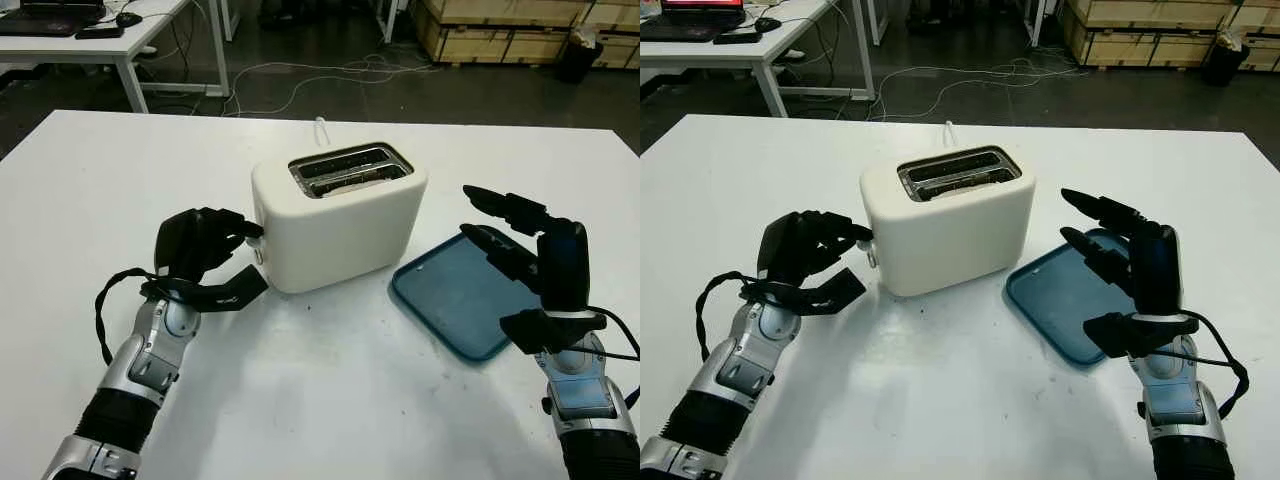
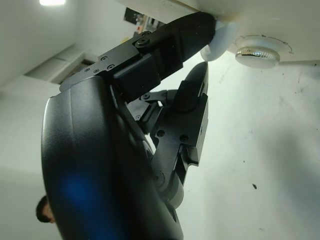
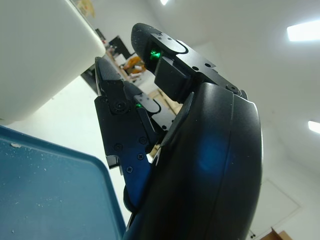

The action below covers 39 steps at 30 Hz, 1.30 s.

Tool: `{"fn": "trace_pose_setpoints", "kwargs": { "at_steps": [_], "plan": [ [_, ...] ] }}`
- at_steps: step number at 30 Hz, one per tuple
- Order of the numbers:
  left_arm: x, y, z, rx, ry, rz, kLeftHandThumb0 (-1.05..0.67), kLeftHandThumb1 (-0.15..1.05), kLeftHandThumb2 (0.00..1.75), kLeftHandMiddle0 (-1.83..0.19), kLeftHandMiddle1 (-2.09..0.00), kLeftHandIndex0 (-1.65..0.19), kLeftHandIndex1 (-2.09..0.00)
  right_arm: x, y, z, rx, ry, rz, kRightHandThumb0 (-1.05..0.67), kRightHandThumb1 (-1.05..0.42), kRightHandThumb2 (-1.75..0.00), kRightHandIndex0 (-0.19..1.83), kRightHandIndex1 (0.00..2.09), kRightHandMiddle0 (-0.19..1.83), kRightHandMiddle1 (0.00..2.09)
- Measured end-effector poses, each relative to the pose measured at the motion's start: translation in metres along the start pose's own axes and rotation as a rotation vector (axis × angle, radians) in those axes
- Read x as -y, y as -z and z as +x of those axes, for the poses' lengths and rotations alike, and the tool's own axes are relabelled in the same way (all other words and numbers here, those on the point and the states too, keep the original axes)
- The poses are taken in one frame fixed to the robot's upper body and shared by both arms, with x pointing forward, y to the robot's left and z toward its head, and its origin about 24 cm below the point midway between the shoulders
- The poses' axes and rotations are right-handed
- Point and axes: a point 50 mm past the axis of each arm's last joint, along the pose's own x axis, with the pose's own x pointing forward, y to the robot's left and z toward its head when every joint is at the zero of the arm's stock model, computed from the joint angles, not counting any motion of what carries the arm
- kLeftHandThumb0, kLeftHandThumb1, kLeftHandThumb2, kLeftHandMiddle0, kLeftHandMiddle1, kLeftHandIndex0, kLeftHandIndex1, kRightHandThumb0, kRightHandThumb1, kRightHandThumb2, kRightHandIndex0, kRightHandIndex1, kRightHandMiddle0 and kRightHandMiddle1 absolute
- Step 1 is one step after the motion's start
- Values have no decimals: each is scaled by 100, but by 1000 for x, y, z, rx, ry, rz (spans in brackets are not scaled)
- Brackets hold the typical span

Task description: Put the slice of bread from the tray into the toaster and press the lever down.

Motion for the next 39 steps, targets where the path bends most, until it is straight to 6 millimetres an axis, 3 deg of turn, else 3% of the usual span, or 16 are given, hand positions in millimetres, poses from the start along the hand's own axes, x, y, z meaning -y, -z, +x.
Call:
{"fn": "trace_pose_setpoints", "kwargs": {
  "at_steps": [6,9,14,26,30,34,39],
  "plan": [
    [0,-5,3,-31,45,75,-4,91,1,-83,-118,-121,0,0,0,0,1,-4,0,-17,-87,0,101,0,95,0],
    [1,-3,7,-83,70,116,-6,92,10,-79,-110,-111,0,0,0,0,0,-8,-2,-17,-87,0,101,0,95,0],
    [6,-5,22,-164,75,114,-2,92,12,-76,-99,-107,-1,3,2,-2,-3,-24,-18,-19,-87,0,100,0,94,0],
    [16,1,29,-193,83,95,-5,92,14,-75,-114,-111,-3,9,2,-2,1,-72,-51,-18,-85,0,100,0,93,0],
    [16,1,29,-203,83,89,-4,92,13,-73,-113,-110,-2,9,1,-2,3,-80,-44,-19,-86,0,100,0,93,0],
    [13,-13,23,-182,58,106,-4,92,14,-74,-113,-109,-2,10,1,-3,4,-82,-45,-18,-86,0,100,0,93,0],
    [17,-10,25,-202,64,115,-2,92,16,-62,-106,-103,0,10,1,-3,-1,-84,-46,-20,-86,0,101,0,93,0]
  ]
}}
